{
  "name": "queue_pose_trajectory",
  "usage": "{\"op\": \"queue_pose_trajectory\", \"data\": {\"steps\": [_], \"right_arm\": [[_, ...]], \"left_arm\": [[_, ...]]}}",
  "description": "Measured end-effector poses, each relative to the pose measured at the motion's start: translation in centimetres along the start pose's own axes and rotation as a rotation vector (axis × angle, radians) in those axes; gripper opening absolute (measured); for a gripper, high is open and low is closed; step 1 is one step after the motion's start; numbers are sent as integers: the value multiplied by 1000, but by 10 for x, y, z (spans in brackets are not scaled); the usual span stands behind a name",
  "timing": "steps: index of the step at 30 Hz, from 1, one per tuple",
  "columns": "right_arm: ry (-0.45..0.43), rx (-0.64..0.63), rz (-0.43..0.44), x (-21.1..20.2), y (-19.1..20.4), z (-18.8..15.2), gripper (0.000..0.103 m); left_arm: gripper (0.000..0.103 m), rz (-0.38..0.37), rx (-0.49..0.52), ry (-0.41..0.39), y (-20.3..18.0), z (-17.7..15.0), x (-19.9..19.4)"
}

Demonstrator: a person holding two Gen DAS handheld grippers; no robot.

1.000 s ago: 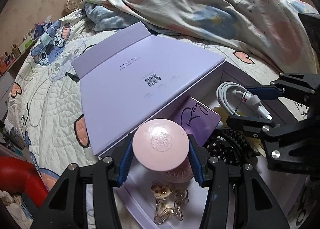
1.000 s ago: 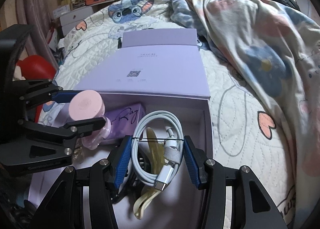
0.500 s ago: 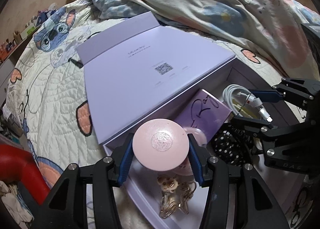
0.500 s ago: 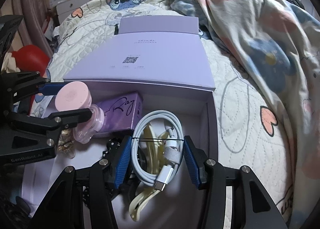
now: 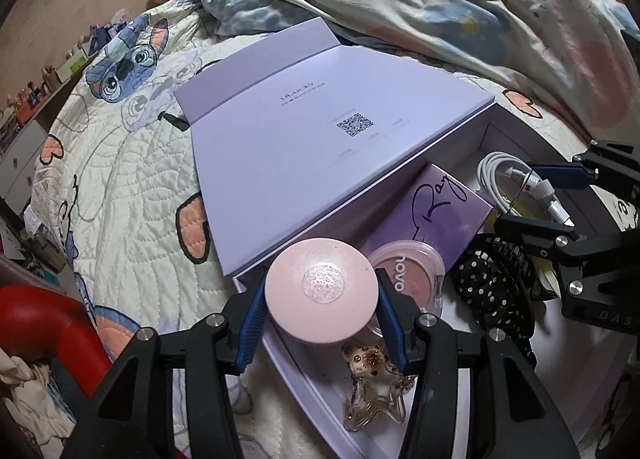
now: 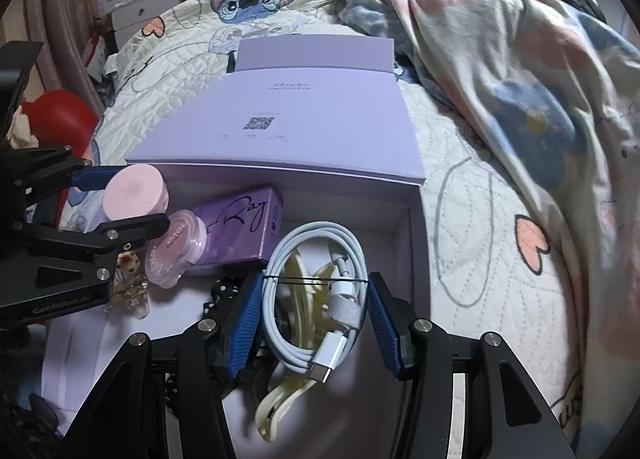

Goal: Organize rigid objects
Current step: 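Lower the compact and cable into the lavender box, then open both grippers to release the compact and cable and withdraw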

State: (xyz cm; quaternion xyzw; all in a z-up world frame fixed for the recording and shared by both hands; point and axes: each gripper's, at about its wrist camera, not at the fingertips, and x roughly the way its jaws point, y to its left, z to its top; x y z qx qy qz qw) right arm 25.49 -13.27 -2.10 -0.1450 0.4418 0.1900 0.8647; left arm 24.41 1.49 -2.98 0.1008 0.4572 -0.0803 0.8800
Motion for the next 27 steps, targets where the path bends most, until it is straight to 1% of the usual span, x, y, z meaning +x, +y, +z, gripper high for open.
{"op": "queue_pose_trajectory", "data": {"steps": [3,5,7,9,12,16,19,20,22,23,24,27], "right_arm": [[-7,-4,0,-3,1,0,52],[-20,-4,3,-6,0,1,54],[-31,-7,-5,-9,0,1,64],[-35,-10,-8,-11,1,2,65],[-40,-10,-23,-15,1,1,67],[-43,1,-28,-20,-1,-1,67],[-44,7,-33,-23,-2,-3,67],[-45,8,-34,-24,-3,-3,67],[-48,12,-28,-28,-3,-5,67],[-50,14,-28,-30,-3,-5,67],[-52,15,-28,-32,-3,-6,67],[-62,19,-36,-38,-3,-8,67]], "left_arm": [[50,-20,-14,-4,2,-1,0],[50,-47,-23,-12,2,-2,-2],[50,-52,-28,-18,1,-2,-3],[50,-52,-34,-18,0,-2,-3],[50,-63,-45,-6,0,-2,-3],[53,-41,-45,2,-2,-1,-6],[54,-40,-43,-4,-3,-1,-10],[55,-36,-39,-8,-5,-1,-12],[62,-32,-33,-13,-6,-1,-15],[68,-30,-34,-17,-7,-1,-18],[71,-30,-35,-23,-8,-1,-20],[71,-34,-33,-38,-10,0,-29]]}}
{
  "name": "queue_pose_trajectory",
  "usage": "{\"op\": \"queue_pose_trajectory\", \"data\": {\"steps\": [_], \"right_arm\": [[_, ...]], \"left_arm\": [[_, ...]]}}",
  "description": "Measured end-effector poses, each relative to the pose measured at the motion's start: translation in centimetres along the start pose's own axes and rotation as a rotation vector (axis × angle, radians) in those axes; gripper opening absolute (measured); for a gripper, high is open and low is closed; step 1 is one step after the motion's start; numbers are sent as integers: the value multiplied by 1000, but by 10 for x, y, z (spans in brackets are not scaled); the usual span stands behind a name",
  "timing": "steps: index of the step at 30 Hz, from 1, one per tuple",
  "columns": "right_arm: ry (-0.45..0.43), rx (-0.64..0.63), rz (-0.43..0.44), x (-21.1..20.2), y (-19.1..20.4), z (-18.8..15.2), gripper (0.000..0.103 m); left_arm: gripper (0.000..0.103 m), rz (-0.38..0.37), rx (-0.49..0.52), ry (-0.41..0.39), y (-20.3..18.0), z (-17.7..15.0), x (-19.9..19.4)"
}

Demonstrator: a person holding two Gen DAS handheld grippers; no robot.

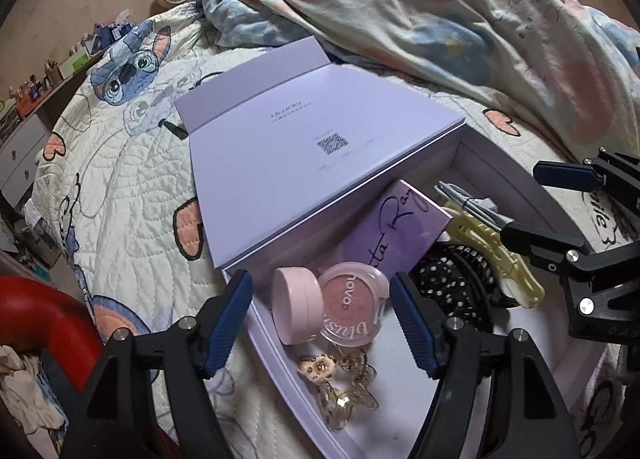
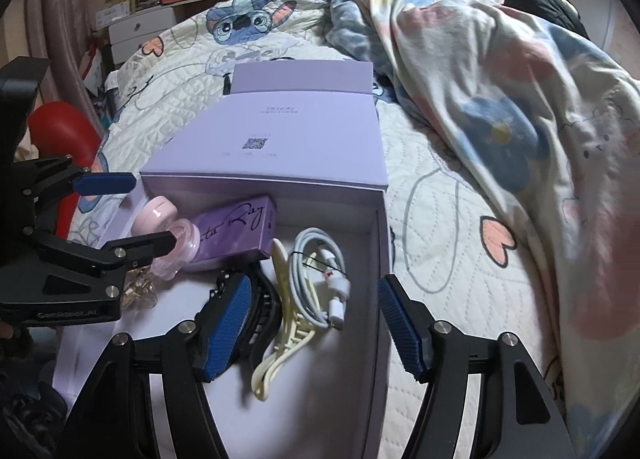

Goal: Organize rigid objects

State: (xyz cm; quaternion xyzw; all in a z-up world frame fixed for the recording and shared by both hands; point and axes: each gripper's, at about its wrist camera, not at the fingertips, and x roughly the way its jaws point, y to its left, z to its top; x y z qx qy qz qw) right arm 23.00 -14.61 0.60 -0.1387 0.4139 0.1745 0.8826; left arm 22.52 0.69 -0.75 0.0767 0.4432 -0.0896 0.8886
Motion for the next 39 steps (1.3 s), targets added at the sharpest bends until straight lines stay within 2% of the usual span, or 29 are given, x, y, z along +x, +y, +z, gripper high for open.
{"op": "queue_pose_trajectory", "data": {"steps": [9,17,19,21,22,27,39], "right_arm": [[-45,19,-16,-28,-2,-4,68],[-105,26,-55,-65,1,-6,82],[-117,29,-69,-74,1,-8,87],[-141,33,-84,-85,0,-10,88],[-149,35,-87,-88,-1,-11,89],[-183,63,-134,-110,-5,-18,93],[-243,140,-137,-156,0,-39,97]], "left_arm": [[71,14,7,-47,-8,1,-33],[71,3,-21,-77,-13,-3,-61],[79,10,-29,-86,-13,-4,-68],[93,16,-36,-102,-14,-6,-77],[95,14,-38,-113,-15,-7,-83],[96,30,-30,-149,-19,-13,-105],[96,46,-31,-215,-32,-35,-151]]}}
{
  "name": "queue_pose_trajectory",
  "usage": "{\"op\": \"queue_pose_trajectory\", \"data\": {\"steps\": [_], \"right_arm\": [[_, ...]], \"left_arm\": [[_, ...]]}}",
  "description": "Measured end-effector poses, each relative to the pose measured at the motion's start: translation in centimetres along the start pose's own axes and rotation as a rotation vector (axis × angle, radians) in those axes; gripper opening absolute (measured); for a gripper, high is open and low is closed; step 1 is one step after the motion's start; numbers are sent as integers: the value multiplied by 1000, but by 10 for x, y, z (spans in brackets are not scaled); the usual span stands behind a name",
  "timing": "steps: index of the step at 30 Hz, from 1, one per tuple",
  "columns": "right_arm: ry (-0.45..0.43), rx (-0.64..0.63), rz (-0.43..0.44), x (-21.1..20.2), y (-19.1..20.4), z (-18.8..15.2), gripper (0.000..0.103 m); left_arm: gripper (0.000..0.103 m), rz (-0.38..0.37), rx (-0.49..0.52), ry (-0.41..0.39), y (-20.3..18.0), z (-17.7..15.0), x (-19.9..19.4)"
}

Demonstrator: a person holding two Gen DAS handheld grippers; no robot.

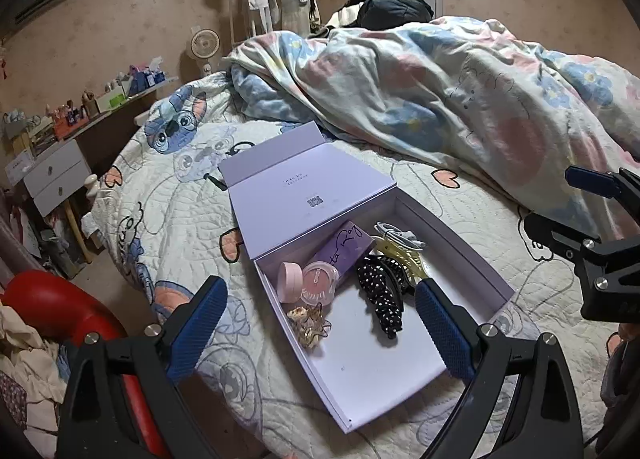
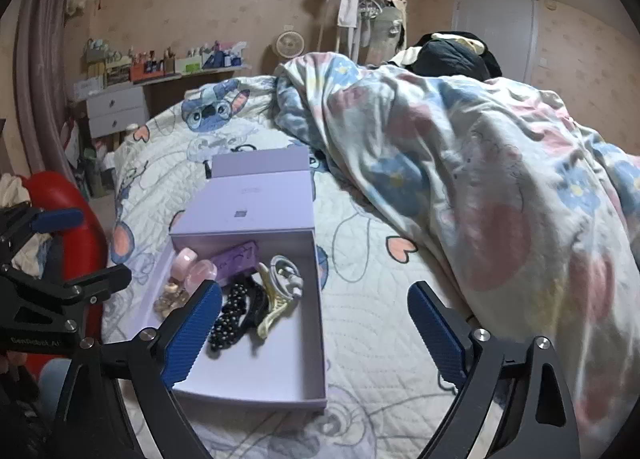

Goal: Organize rigid objects

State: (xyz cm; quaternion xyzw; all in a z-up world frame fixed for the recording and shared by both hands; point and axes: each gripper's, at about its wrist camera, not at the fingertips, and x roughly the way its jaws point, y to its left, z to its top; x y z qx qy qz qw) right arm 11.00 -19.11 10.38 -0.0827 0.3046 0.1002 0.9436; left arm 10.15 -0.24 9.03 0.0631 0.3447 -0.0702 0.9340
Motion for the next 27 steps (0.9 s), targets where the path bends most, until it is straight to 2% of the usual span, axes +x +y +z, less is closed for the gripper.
{"op": "queue_pose_trajectory", "data": {"steps": [9,14,18,27], "right_arm": [[-28,0,-26,-29,13,-18,97],[-9,41,-31,-37,13,-33,97],[4,28,-64,-43,17,-43,97],[18,19,-73,-56,27,-58,97]], "left_arm": [[96,25,4,-17,-4,-22,-28],[96,25,-7,-23,-5,-35,-39],[96,31,-15,-13,-6,-44,-43],[96,32,-52,-1,-4,-64,-54]]}}
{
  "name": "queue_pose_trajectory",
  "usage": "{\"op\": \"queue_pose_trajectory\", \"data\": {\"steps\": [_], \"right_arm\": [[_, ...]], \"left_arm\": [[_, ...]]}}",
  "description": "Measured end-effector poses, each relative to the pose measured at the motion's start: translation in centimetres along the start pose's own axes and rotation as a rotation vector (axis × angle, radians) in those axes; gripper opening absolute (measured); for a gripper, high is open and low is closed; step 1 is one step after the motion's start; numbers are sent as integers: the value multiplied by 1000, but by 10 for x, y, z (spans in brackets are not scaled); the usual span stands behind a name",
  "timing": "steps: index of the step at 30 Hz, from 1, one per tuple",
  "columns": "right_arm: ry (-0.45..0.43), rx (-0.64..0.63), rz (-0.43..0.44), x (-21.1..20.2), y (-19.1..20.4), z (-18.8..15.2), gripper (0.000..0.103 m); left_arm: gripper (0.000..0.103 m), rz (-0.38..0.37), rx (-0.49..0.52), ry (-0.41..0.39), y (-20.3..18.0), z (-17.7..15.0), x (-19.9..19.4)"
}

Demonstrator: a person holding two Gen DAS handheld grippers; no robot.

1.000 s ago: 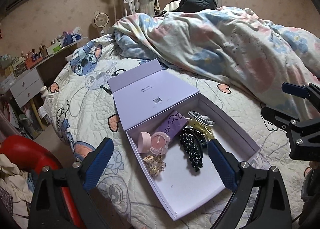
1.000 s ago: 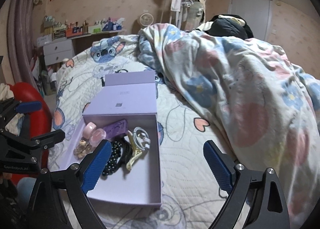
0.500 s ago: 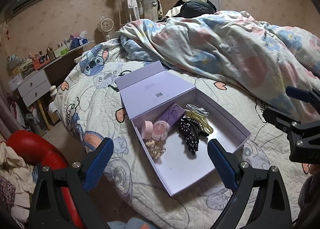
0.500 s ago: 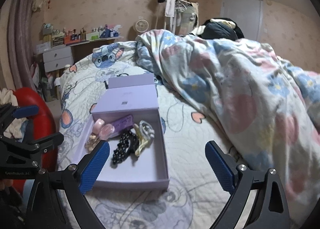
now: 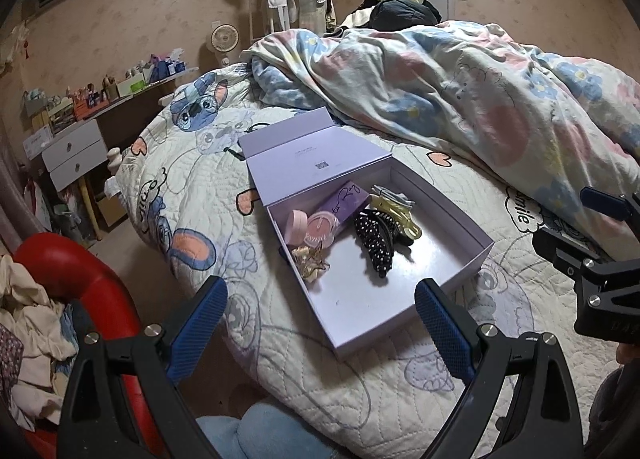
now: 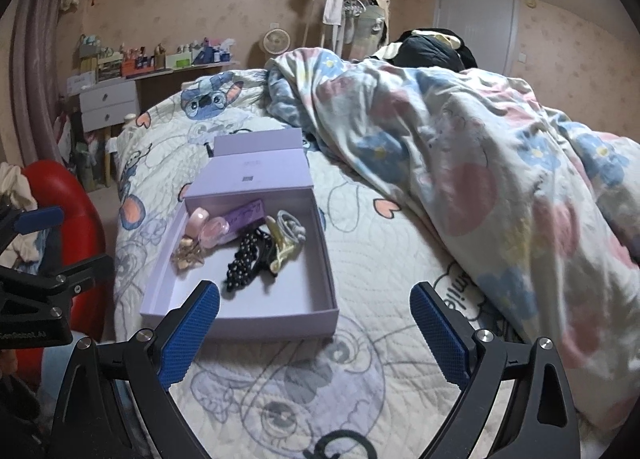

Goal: Organize rigid objects

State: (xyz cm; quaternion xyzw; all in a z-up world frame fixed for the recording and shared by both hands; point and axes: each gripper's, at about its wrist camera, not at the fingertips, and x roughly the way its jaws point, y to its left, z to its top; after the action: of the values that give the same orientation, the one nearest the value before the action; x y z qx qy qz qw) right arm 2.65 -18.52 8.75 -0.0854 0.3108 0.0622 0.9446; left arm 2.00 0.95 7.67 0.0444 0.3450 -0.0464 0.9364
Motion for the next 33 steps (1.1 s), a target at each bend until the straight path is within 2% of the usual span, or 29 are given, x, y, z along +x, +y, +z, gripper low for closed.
{"op": "queue_pose_trajectory", "data": {"steps": [16,33], "right_arm": [[56,-7,14,0,11,-15,97],[61,-12,22,1,12,-15,97]], "left_arm": [[96,-9,-16,15,2,-13,-6],[96,-7,-17,31,3,-14,-3]]}}
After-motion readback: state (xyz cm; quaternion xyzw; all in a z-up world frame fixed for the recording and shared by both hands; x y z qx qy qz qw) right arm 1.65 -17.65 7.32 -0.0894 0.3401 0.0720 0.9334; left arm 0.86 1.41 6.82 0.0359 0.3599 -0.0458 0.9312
